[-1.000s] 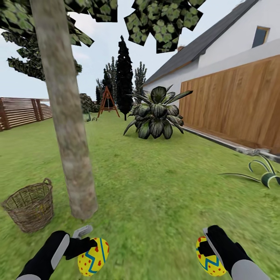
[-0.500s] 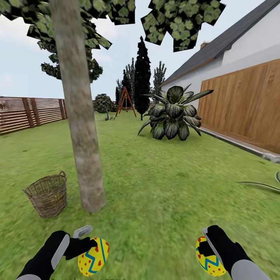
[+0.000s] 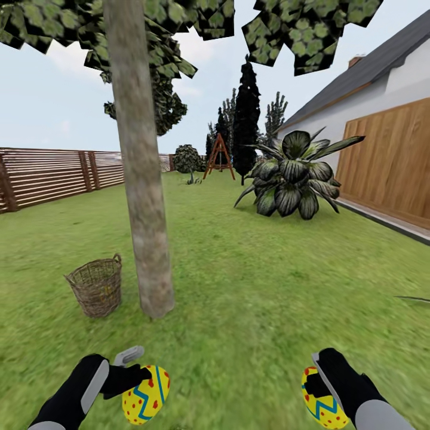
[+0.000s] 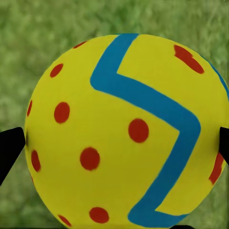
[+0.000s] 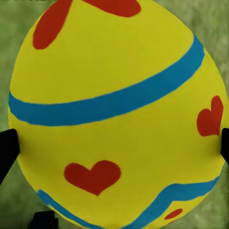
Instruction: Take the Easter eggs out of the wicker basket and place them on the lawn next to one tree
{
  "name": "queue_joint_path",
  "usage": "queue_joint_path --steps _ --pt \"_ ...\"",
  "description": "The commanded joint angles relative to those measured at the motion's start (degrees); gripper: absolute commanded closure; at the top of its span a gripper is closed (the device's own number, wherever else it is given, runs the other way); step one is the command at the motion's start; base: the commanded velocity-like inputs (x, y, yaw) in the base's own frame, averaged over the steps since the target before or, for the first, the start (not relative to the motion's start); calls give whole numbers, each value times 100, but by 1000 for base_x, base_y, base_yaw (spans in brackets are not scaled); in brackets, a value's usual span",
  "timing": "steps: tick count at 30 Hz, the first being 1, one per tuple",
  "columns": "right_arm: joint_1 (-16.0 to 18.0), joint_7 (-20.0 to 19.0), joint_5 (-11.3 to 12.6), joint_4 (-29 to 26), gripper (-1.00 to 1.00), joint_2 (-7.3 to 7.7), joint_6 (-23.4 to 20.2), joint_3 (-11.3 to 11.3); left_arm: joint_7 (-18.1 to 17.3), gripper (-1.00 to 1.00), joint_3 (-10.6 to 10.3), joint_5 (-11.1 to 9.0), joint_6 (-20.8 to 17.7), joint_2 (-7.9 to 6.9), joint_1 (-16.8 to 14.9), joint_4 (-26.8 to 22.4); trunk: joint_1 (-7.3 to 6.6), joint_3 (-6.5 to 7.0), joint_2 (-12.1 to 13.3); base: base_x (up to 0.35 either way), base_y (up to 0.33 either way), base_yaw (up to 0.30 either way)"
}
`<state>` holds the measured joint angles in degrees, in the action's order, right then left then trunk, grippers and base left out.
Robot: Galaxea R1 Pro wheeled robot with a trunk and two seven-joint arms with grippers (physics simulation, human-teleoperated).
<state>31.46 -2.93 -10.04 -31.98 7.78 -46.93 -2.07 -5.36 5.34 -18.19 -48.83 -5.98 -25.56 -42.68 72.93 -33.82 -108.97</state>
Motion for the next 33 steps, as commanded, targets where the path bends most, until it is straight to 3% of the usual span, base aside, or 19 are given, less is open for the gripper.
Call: queue_joint_path --steps 1,7,29,33 --pt "0 -33 -42 -6 100 5 -27 -21 -44 100 20 44 -30 2 -7 -4 -1 -7 -3 0 -337 296" --pt "0 -33 -42 -2 100 5 -27 -21 -52 100 20 44 -30 1 -7 -4 -1 -7 -3 62 -327 296" --pt "0 -32 -42 -1 100 5 -27 -21 -53 100 20 44 -23 8 -7 -4 -1 -7 -3 207 -291 296" --pt "0 -33 -40 -1 100 6 -27 -21 -53 100 20 44 -23 8 -7 -4 -1 -7 -3 206 -291 109"
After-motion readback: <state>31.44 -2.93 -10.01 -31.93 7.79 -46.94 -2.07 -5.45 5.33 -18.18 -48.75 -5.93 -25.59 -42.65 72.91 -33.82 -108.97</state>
